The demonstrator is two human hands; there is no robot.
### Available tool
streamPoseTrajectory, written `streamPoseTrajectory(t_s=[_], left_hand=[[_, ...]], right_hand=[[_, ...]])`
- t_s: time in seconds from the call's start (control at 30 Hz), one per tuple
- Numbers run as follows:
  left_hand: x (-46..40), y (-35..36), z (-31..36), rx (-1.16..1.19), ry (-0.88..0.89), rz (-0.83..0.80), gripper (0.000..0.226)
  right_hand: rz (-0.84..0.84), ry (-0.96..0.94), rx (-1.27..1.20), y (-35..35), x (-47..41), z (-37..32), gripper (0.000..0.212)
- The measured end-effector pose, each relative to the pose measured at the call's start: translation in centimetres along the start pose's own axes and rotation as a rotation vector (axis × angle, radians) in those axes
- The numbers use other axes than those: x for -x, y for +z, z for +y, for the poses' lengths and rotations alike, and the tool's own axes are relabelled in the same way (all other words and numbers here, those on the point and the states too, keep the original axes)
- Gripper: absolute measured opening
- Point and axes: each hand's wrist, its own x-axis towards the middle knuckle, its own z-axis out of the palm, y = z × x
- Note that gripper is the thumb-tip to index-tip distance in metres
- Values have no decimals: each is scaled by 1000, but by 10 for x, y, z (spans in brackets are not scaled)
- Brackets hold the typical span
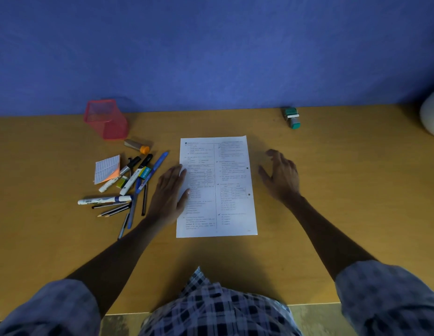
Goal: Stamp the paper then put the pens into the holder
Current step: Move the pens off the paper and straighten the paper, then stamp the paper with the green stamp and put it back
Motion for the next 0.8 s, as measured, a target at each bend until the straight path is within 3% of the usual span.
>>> streamPoseTrajectory(t_s=[0.57,0.8], left_hand=[[-11,5,-11,-26,-28,-6,66],[-11,6,-9,-18,-29,12,65]], right_hand=[[21,426,-15,-22,-113,51,71],[31,531,28,-20,-134,59,54]])
